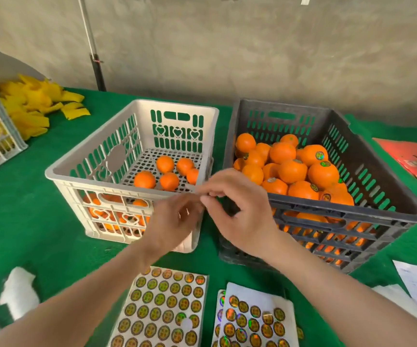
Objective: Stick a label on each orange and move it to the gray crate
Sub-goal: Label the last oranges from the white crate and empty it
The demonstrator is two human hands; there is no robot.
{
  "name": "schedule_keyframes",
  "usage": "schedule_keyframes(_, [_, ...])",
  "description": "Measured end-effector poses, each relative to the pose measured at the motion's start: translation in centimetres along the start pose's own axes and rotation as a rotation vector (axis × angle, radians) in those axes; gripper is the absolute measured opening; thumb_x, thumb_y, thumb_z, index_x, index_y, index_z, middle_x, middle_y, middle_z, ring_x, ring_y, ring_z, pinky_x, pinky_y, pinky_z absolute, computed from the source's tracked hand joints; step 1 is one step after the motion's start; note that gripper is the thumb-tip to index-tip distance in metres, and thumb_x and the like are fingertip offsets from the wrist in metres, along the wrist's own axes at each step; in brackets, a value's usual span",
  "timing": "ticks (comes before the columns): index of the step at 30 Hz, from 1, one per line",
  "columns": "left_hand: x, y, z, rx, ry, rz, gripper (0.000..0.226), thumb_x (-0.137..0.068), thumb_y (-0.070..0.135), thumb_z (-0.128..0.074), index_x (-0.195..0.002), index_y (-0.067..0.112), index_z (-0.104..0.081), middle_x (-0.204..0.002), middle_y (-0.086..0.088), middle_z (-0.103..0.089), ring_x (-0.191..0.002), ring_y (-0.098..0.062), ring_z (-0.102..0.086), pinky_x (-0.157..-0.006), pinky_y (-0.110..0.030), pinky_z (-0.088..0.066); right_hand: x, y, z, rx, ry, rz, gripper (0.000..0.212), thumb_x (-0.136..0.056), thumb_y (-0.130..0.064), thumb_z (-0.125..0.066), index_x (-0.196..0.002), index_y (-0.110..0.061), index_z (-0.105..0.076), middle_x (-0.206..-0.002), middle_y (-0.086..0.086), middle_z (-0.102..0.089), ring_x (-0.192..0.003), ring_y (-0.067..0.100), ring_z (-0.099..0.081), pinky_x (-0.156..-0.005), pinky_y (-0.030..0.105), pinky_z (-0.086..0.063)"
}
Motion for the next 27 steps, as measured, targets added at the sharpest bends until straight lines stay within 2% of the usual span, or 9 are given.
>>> schedule_keyframes(4, [-4.2,-4.8,7.0,-0.099,0.136,0.248,0.016,-0.090,0.002,-0.060,-0.099,0.010,-0.070,-0.071,0.013,-0.062,-0.056,0.003,-0.057,-0.053,-0.005,-0.041,-6.4,2.7,-4.5,0.113,-0.245,-0.063,0.040,-0.089,-0.002,-0.056,-0.128,-0.012,-0.055,-0.117,0.007,-0.063,-0.109,0.021,-0.057,-0.091,0.041,-0.048])
schedule_keyframes(7, [-6.6,-9.6,10.0,-0.211,0.100,0.429,0.020,-0.092,0.004,-0.058,-0.108,0.006,-0.068,-0.097,-0.006,-0.070,-0.079,-0.014,-0.062,-0.074,-0.020,-0.047,-9.1,6.0,-9.3,0.228,-0.536,-0.124,0.062,-0.091,-0.005,-0.048,-0.145,-0.029,-0.029,-0.145,0.001,-0.045,-0.130,0.020,-0.042,-0.102,0.040,-0.041])
schedule_keyframes(9, [-7.9,-12.9,10.9,-0.268,0.037,0.524,0.025,-0.093,0.002,-0.055,-0.114,0.006,-0.066,-0.110,-0.011,-0.068,-0.093,-0.021,-0.063,-0.084,-0.027,-0.048,-10.3,7.8,-12.0,0.278,-0.677,-0.155,0.072,-0.091,-0.003,-0.046,-0.148,-0.034,-0.016,-0.153,0.001,-0.033,-0.133,0.021,-0.040,-0.100,0.035,-0.040])
schedule_keyframes(11, [-9.2,-15.7,10.6,-0.328,-0.086,0.594,0.029,-0.094,0.001,-0.050,-0.118,0.009,-0.065,-0.120,-0.010,-0.065,-0.100,-0.023,-0.062,-0.087,-0.028,-0.050,-10.8,9.4,-13.7,0.301,-0.760,-0.217,0.081,-0.090,0.001,-0.045,-0.150,-0.037,-0.006,-0.154,0.005,-0.030,-0.125,0.028,-0.048,-0.098,0.042,-0.046])
schedule_keyframes(15, [-12.0,-21.0,7.4,-0.558,-0.455,0.612,0.033,-0.092,0.011,-0.057,-0.124,0.008,-0.060,-0.126,-0.010,-0.061,-0.110,-0.025,-0.059,-0.096,-0.033,-0.048,-10.6,12.2,-15.5,0.266,-0.797,-0.376,0.092,-0.089,0.005,-0.044,-0.145,-0.049,0.005,-0.142,0.017,-0.044,-0.111,0.038,-0.056,-0.088,0.056,-0.049])
schedule_keyframes(18, [-13.1,-24.2,4.4,-0.789,-0.729,0.551,0.036,-0.094,0.028,-0.058,-0.123,0.007,-0.056,-0.115,-0.005,-0.062,-0.095,-0.020,-0.060,-0.074,-0.026,-0.050,-10.6,14.0,-15.1,0.215,-0.743,-0.481,0.092,-0.090,0.003,-0.043,-0.143,-0.053,0.006,-0.131,0.018,-0.051,-0.105,0.038,-0.058,-0.088,0.058,-0.049])
schedule_keyframes(20, [-13.1,-26.8,2.4,-0.855,-0.873,0.579,0.048,-0.094,0.039,-0.056,-0.127,0.005,-0.049,-0.123,-0.007,-0.058,-0.107,-0.023,-0.058,-0.078,-0.027,-0.049,-10.6,15.0,-15.1,0.177,-0.735,-0.527,0.091,-0.090,0.002,-0.042,-0.144,-0.053,0.005,-0.123,0.021,-0.055,-0.106,0.039,-0.057,-0.089,0.058,-0.048])
schedule_keyframes(23, [-11.0,-29.9,-0.5,-0.841,-1.103,0.746,0.064,-0.092,0.049,-0.055,-0.138,0.007,-0.044,-0.139,-0.011,-0.049,-0.125,-0.031,-0.048,-0.104,-0.041,-0.042,-10.5,15.5,-15.2,0.139,-0.724,-0.521,0.088,-0.090,0.001,-0.041,-0.144,-0.052,0.003,-0.119,0.010,-0.057,-0.103,0.036,-0.059,-0.088,0.055,-0.050])
schedule_keyframes(27, [-10.0,-31.0,-2.6,-0.799,-1.154,0.721,0.045,-0.092,0.036,-0.058,-0.128,0.009,-0.054,-0.129,-0.012,-0.053,-0.116,-0.028,-0.053,-0.098,-0.034,-0.044,-10.5,15.9,-15.0,0.087,-0.687,-0.513,0.076,-0.092,-0.002,-0.043,-0.147,-0.043,-0.010,-0.141,0.002,-0.043,-0.124,0.023,-0.047,-0.101,0.035,-0.041])
Point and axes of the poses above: each hand's wrist, its own x-axis away from the middle knuckle, its own z-axis out of the back of the hand, y = z × x, the point moved 7 cm from there along -x, towards the middle knuckle
